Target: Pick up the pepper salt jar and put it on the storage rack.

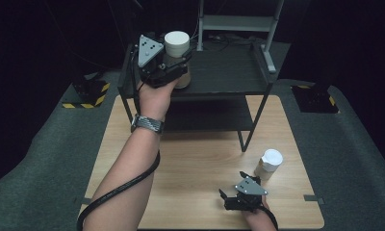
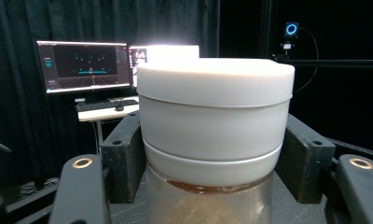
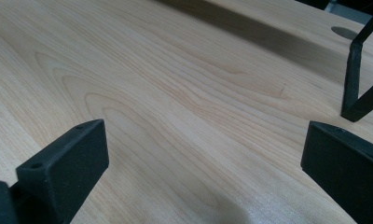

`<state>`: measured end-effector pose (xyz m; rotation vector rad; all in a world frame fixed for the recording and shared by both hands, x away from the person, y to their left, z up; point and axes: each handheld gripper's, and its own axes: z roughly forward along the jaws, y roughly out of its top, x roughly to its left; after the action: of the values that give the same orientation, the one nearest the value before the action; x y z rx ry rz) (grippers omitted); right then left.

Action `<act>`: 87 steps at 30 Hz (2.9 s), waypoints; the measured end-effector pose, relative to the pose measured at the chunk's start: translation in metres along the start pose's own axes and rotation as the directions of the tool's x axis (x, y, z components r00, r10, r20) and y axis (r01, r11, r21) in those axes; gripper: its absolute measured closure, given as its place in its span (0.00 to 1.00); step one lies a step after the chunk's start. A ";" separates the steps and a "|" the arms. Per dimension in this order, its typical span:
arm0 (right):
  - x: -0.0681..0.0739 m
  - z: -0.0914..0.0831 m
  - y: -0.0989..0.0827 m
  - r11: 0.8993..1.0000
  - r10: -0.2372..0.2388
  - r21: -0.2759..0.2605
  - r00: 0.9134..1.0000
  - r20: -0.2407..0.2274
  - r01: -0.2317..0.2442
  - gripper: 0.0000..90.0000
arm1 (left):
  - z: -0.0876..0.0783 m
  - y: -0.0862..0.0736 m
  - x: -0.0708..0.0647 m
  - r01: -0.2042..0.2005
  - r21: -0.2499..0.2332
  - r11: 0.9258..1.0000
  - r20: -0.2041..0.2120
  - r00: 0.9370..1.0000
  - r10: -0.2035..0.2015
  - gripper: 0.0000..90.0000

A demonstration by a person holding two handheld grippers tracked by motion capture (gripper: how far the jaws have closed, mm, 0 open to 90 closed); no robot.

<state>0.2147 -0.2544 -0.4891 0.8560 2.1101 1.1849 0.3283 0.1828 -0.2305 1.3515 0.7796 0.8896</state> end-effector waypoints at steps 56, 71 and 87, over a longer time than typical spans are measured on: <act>0.002 0.001 0.001 1.000 -0.016 0.007 1.000 0.005 0.015 0.00 | -0.088 -0.042 -0.001 -0.029 0.052 0.998 0.012 1.000 0.029 0.00; 0.003 0.001 0.002 1.000 -0.025 0.011 1.000 0.007 0.025 0.00 | -0.114 -0.074 -0.010 -0.050 0.072 0.996 0.043 0.998 0.047 0.00; 0.004 0.001 0.002 1.000 -0.027 0.014 1.000 0.010 0.027 0.00 | -0.144 -0.122 -0.019 -0.061 0.120 0.991 0.053 0.997 0.055 0.00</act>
<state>0.2139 -0.2499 -0.4881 0.8350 2.1172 1.1515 0.2032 0.2329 -0.3635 1.5046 0.7694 0.8618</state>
